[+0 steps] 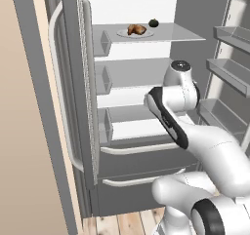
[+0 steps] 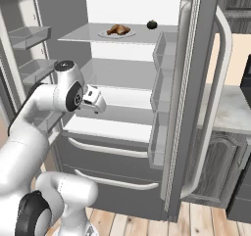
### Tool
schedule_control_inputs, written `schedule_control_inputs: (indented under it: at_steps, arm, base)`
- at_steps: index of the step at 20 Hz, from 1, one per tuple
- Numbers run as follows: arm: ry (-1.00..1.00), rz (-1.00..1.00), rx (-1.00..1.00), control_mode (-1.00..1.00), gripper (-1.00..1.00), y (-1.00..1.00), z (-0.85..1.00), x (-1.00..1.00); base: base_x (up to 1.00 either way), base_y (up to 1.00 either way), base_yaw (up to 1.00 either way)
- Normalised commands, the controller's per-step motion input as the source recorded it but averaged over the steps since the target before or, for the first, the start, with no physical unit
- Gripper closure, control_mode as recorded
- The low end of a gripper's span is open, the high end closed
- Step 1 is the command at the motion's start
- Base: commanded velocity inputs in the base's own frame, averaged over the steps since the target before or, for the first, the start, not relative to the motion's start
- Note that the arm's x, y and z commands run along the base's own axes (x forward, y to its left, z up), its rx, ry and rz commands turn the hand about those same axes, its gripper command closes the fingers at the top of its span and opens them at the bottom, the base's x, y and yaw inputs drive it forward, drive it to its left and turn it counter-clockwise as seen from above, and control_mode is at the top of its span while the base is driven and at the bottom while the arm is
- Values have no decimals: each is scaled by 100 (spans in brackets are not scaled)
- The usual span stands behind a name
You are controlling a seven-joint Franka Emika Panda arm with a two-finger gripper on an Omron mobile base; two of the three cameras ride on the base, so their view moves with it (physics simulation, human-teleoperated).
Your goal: Retrieve the chicken drumstick from the fridge and place it on the saucepan with marinade on the stove.
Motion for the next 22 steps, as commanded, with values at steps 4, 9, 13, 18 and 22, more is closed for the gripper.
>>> schedule_control_inputs:
  at_steps: [4, 9, 13, 18, 22]
  arm:
    - [27, 0, -3, -100, -100, 3, 29, -51]
    - [6, 0, -1, -100, -100, 1, -26, -57]
    - [0, 0, 0, -100, -100, 0, -31, -21]
    - [0, 0, 0, -100, -100, 0, -1, 0]
    - [0, 0, 0, -100, -100, 0, 0, 4]
  base:
    - [0, 0, 0]
    - [0, 0, 0]
    - [0, 0, 0]
    - [0, 0, 0]
    - [0, 0, 0]
